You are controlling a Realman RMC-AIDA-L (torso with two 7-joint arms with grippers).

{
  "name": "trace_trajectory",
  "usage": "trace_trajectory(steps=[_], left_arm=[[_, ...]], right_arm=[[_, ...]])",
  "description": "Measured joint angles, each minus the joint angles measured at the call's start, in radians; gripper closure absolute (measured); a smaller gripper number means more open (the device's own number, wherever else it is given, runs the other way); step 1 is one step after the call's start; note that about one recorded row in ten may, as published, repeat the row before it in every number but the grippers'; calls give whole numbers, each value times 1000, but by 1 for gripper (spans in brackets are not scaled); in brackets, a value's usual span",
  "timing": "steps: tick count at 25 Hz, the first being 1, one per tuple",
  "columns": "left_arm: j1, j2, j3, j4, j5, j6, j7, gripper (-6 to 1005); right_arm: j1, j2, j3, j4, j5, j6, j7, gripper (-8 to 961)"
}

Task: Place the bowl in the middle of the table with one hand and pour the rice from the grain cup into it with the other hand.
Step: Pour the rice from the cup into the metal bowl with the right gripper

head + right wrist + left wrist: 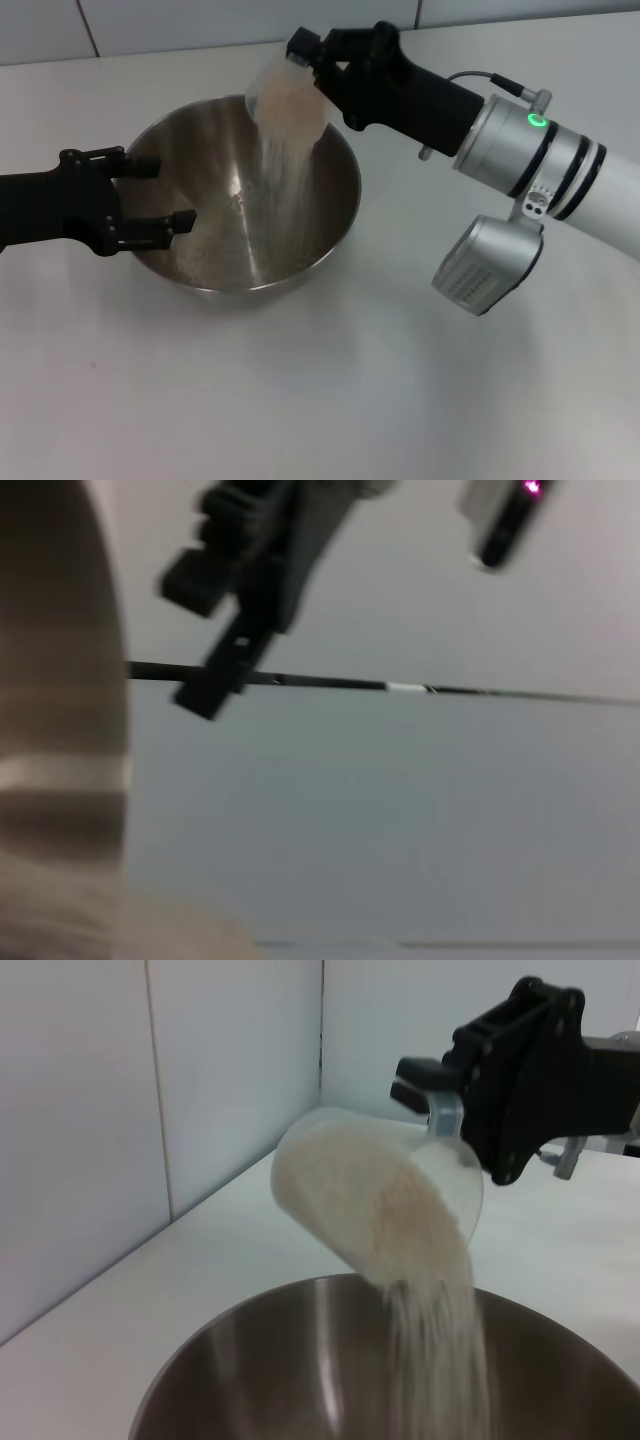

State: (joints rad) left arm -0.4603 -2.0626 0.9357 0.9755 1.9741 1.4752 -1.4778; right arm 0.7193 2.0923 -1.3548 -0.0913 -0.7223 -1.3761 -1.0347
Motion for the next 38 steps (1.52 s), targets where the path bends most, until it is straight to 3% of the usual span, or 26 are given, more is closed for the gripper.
trace_trajectory(steps=[18, 22, 28, 33, 35, 36, 38], left_arm=[[-21, 0, 2, -2, 29, 1, -1, 184], [-22, 0, 2, -3, 30, 1, -2, 184], [-22, -1, 2, -2, 30, 1, -4, 184], [-21, -2, 2, -1, 30, 0, -4, 184], [-18, -2, 1, -1, 30, 0, -4, 184], [-17, -1, 2, 0, 30, 0, -4, 185], [-15, -1, 2, 0, 30, 0, -4, 185]], right_arm=[[-6, 0, -131, -85, 8, 109, -463, 937], [-41, 0, -210, -168, 9, 176, -539, 936], [-120, 0, -421, -353, 118, 321, -611, 936], [-124, 0, -516, -355, 313, 307, -568, 936], [-125, 0, -590, -353, 472, 265, -424, 936], [-125, 0, -590, -353, 472, 265, -424, 936], [-133, 0, -610, -359, 558, 202, -228, 936]])
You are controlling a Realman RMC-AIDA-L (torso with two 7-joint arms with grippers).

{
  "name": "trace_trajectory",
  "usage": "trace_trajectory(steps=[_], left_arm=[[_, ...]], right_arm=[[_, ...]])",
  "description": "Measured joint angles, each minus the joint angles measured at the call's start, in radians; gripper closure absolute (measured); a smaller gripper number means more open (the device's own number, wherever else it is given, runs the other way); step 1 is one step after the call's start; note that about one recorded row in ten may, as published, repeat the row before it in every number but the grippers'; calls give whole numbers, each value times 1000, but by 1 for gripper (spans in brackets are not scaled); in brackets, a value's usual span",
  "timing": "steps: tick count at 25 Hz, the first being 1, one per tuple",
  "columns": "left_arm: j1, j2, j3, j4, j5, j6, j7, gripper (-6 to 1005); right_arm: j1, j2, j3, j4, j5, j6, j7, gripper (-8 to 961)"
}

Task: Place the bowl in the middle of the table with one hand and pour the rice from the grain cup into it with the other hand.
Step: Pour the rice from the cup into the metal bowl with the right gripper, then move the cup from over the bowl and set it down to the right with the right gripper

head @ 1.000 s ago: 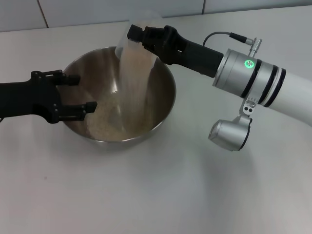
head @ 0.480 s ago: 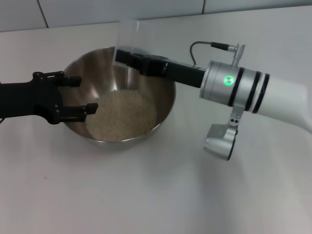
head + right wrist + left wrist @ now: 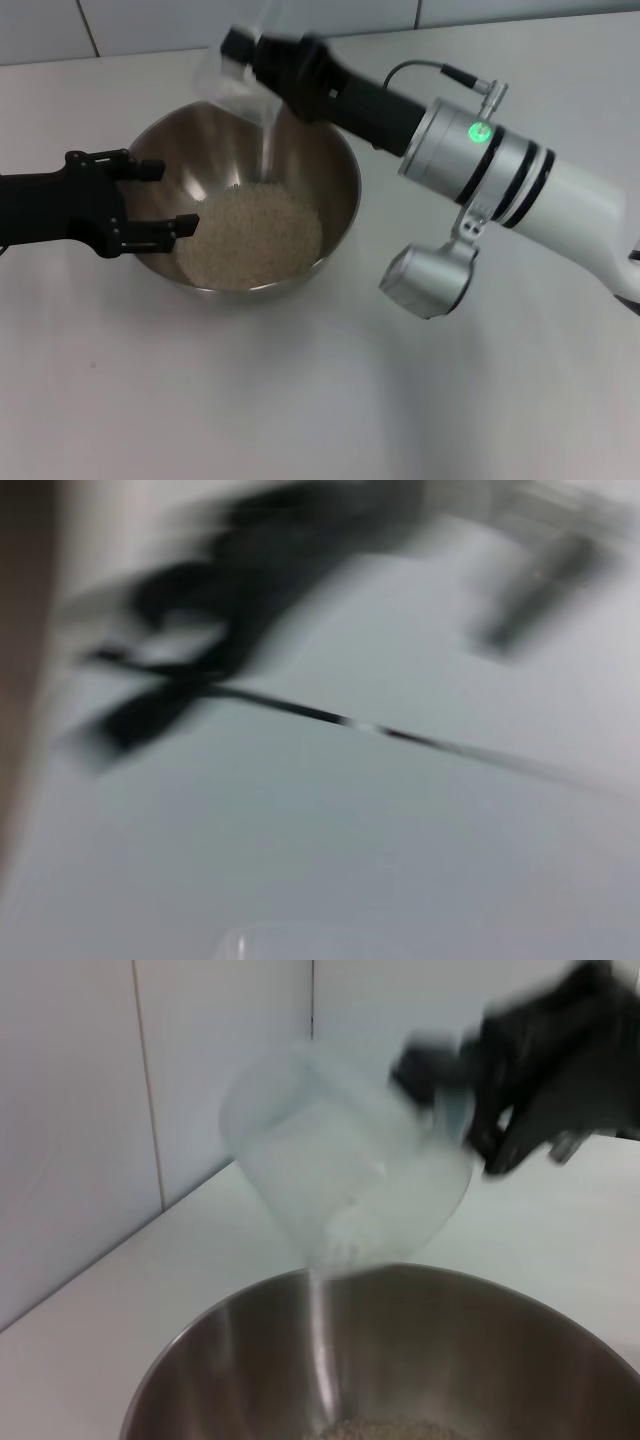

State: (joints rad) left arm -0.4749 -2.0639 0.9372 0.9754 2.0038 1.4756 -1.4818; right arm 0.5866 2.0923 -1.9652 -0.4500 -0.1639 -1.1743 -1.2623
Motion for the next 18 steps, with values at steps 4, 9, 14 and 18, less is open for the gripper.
trace_trajectory(steps=[4, 9, 14, 18], left_arm=[[3, 0, 0, 0, 0, 2, 0, 185], [6, 1, 0, 2, 0, 7, 0, 184], [6, 1, -1, 2, -3, 8, 1, 184], [5, 1, -2, 2, -5, 7, 2, 184]], right_arm=[[-15, 0, 2, -7, 103, -75, 407, 936], [-24, 0, 5, 31, 220, -116, 814, 936], [-31, 0, 6, 100, 410, -137, 1138, 935], [-30, -2, 6, 189, 529, -113, 1322, 935]])
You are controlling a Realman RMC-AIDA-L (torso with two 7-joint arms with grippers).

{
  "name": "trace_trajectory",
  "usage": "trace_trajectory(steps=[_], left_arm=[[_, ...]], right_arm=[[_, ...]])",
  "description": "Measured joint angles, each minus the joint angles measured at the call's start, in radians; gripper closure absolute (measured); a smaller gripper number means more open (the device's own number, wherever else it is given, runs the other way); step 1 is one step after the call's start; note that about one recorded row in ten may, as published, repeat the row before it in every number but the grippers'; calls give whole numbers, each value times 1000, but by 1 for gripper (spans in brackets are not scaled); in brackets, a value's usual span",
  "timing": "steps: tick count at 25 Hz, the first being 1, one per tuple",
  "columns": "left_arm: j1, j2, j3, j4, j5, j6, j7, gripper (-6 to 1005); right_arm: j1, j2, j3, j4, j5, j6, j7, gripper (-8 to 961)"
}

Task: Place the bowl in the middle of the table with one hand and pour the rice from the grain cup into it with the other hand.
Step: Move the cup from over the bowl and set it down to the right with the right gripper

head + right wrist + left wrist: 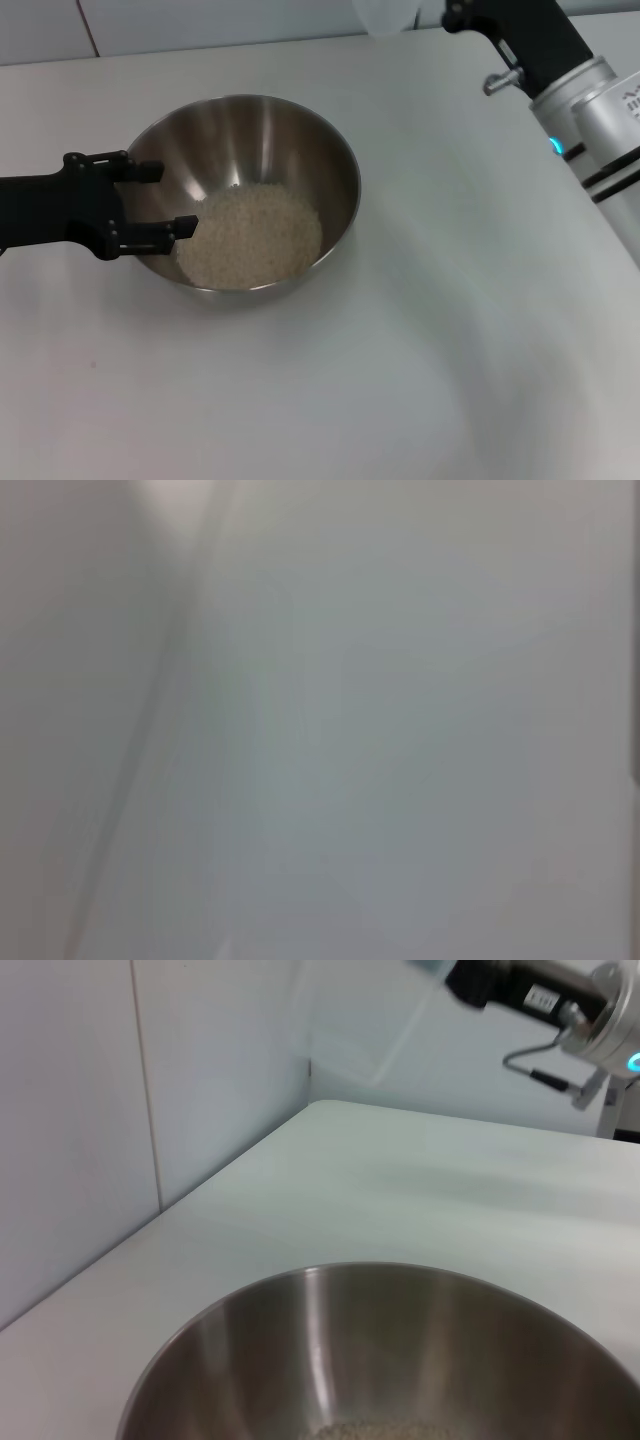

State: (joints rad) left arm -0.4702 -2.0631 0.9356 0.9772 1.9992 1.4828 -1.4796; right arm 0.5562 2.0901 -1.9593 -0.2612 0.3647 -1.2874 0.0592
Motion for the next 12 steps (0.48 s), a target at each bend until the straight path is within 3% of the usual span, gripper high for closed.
trace_trajectory(steps=[12], left_arm=[[-7, -2, 2, 0, 2, -4, 0, 185]], right_arm=[[25, -3, 0, 47, -15, 430, 159, 935]])
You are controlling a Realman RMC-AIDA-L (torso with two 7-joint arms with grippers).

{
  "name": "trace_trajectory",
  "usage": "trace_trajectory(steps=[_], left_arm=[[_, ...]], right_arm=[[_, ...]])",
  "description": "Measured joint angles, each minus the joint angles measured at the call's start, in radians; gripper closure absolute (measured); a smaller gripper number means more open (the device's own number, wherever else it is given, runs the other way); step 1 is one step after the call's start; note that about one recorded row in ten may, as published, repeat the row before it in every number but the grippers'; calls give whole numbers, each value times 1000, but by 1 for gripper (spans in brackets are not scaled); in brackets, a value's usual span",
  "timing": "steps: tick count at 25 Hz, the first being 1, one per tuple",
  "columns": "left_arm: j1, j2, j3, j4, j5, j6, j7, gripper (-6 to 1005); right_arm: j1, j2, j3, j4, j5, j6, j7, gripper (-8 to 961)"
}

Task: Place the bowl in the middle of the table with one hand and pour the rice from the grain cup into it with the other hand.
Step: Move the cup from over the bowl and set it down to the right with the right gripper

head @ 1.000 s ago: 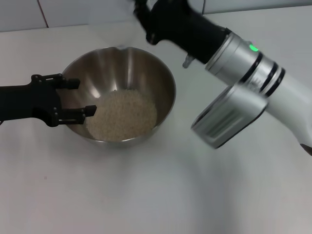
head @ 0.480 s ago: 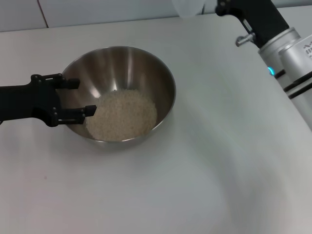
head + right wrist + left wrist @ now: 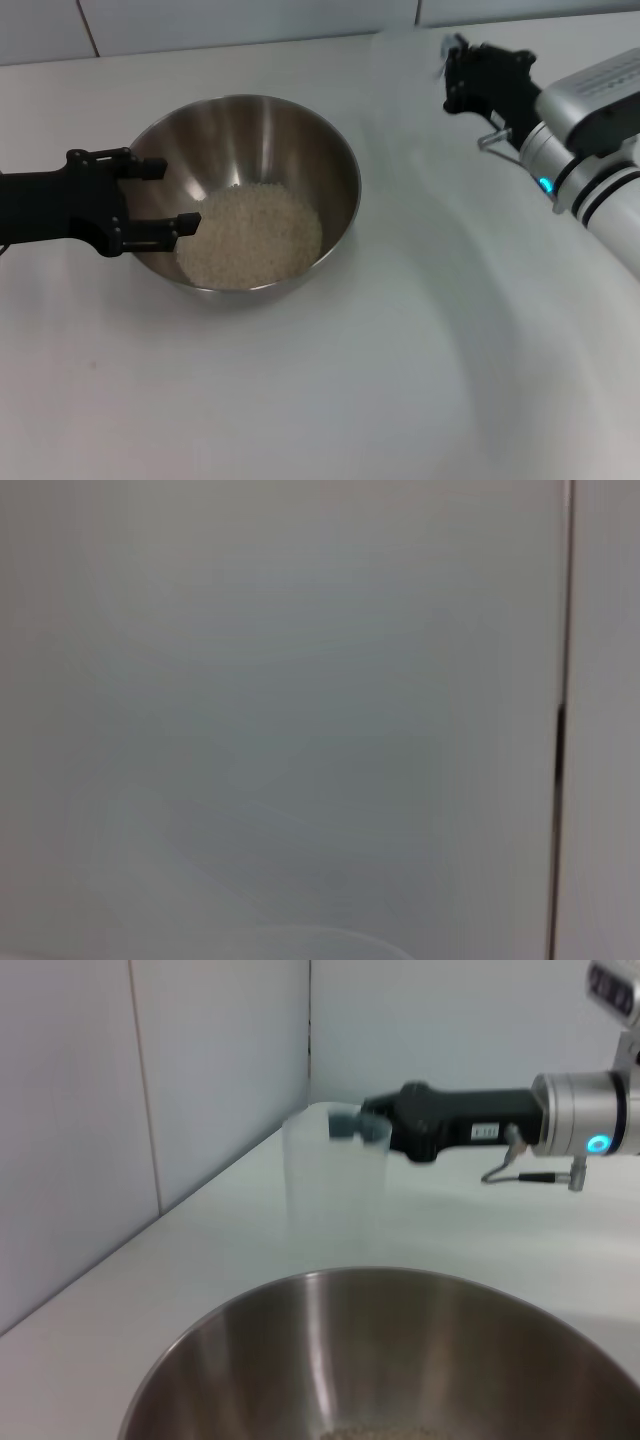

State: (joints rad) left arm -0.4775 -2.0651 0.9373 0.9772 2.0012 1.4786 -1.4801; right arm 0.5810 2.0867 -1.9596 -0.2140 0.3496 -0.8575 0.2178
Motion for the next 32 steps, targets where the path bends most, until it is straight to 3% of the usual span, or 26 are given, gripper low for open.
trace_trajectory(steps=[7, 21, 27, 29, 32], left_arm=[[-2, -1, 0, 0, 1, -1, 0, 185], [-3, -1, 0, -8, 2, -2, 1, 184], [-4, -1, 0, -9, 2, -2, 2, 184], [-2, -1, 0, -9, 2, -2, 1, 184], [1, -1, 0, -5, 2, -1, 0, 184]], right_arm=[[20, 2, -60, 2, -37, 106, 6, 935], [17, 5, -91, 5, -38, 143, 9, 934], [-4, 6, -124, 0, -38, 155, 11, 746], [-18, 6, -129, -5, -38, 151, 12, 544], [-40, 6, -131, -12, -38, 146, 16, 483]])
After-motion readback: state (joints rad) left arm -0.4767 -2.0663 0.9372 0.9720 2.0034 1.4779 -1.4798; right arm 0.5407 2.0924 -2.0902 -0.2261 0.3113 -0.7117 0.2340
